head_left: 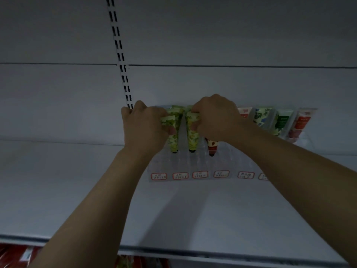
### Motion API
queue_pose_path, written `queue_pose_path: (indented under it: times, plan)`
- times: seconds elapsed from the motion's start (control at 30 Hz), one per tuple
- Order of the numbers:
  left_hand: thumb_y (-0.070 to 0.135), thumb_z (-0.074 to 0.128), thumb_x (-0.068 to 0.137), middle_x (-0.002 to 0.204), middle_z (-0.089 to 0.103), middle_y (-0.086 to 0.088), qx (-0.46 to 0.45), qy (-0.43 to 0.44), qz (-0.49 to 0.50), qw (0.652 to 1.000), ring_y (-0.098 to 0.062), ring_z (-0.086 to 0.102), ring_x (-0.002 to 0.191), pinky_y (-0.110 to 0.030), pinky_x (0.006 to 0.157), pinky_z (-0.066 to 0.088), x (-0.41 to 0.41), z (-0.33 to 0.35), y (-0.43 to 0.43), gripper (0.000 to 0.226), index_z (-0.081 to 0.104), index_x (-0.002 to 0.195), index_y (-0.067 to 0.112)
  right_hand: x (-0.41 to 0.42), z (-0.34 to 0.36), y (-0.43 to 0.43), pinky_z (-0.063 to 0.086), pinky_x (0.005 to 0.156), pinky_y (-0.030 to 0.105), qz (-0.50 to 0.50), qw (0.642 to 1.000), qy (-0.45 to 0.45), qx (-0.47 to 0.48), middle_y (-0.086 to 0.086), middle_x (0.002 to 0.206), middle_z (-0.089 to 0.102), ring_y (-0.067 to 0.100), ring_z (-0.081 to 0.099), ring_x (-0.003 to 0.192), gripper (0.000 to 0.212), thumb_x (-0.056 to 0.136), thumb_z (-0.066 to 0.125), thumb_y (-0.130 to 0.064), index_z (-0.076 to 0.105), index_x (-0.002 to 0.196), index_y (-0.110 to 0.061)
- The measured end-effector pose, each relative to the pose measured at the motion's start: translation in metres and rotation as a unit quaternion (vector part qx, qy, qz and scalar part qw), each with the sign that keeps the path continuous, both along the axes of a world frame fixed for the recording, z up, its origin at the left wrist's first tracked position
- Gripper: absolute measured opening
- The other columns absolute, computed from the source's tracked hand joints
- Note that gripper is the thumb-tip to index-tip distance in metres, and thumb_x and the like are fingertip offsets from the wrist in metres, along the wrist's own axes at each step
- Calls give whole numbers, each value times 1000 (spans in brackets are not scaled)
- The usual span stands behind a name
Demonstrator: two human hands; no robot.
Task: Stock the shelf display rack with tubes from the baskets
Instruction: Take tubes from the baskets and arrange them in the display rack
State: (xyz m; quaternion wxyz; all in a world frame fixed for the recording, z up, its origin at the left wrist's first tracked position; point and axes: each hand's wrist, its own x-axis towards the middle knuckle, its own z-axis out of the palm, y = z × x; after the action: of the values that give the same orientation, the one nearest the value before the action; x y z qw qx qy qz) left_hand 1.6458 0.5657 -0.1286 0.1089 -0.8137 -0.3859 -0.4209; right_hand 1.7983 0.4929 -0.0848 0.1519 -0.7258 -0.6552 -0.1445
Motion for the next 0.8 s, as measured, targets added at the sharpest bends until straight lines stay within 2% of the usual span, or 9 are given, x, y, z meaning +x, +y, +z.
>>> queue_pose_path:
  times: [0.07, 0.17, 0.27, 0.4, 0.47, 0.53, 0.63, 0.73, 0.8]
  plan:
    - [29, 87, 59, 67, 63, -15, 12, 6, 5, 1000, -33, 55, 80, -33, 74, 13, 1, -1, 1, 31, 76, 83, 12, 2, 5, -6, 41, 63, 25, 11, 1000, 13, 26, 3, 80, 63, 22, 58, 77, 19, 82, 67, -26, 72, 93, -11]
    - [26, 87, 59, 67, 62, -16, 4, 9, 8, 1000, -34, 55, 80, -32, 73, 10, 2, 0, 0, 28, 75, 80, 11, 1, 14, -8, 36, 61, 25, 32, 997, 38, 65, -2, 67, 51, 18, 49, 70, 15, 83, 67, -26, 73, 87, -12]
    - [21, 84, 59, 57, 55, -11, 6, 29, 6, 1000, -32, 55, 71, -37, 74, 20, 3, 1, -3, 17, 72, 69, 13, -7, 10, 1, 34, 59, 23, 44, 997, 38, 43, -1, 68, 55, 17, 50, 70, 15, 82, 67, -25, 73, 89, -13]
    - [15, 87, 47, 48, 48, -5, 10, 40, 7, 999, -28, 53, 60, -37, 68, 25, 5, 0, -3, 23, 67, 58, 16, -9, 4, 11, 29, 50, 21, 39, 998, 47, 26, -2, 64, 52, 15, 48, 64, 15, 79, 70, -27, 73, 83, -12]
    - [17, 87, 49, 50, 48, -5, 13, 33, 12, 999, -28, 53, 62, -36, 68, 24, 5, -1, -3, 22, 69, 60, 17, -7, 8, 14, 31, 50, 21, 33, 998, 47, 19, 1, 66, 56, 16, 50, 64, 16, 78, 72, -27, 73, 81, -12]
    - [23, 85, 57, 55, 51, -7, 6, 20, 10, 1000, -29, 54, 69, -34, 73, 19, 4, -2, -3, 18, 72, 68, 17, -1, 13, 13, 39, 56, 24, 30, 997, 53, 48, 4, 69, 61, 18, 51, 63, 16, 78, 71, -24, 74, 81, -8]
    - [30, 77, 70, 62, 52, -6, -5, 29, 12, 999, -28, 52, 82, -30, 68, 7, 5, 2, -6, 14, 71, 76, 18, -3, 20, 6, 50, 68, 31, 45, 994, 40, 96, 6, 82, 69, 22, 58, 73, 17, 81, 69, -23, 76, 93, -13]
    - [35, 68, 77, 68, 44, 0, -16, 76, 50, 996, -25, 49, 90, -30, 69, 6, 8, 4, -7, 16, 66, 80, 19, -15, 23, 1, 42, 63, 27, 61, 995, -2, 81, 4, 86, 68, 19, 55, 74, 18, 83, 65, -25, 74, 97, -19]
    - [31, 72, 71, 62, 46, -2, 1, 77, 58, 995, -26, 51, 81, -31, 67, 6, 11, 3, -10, 15, 63, 68, 18, -18, 25, 2, 34, 57, 24, 51, 996, -19, 66, 4, 84, 67, 17, 51, 70, 18, 82, 63, -22, 74, 96, -19]
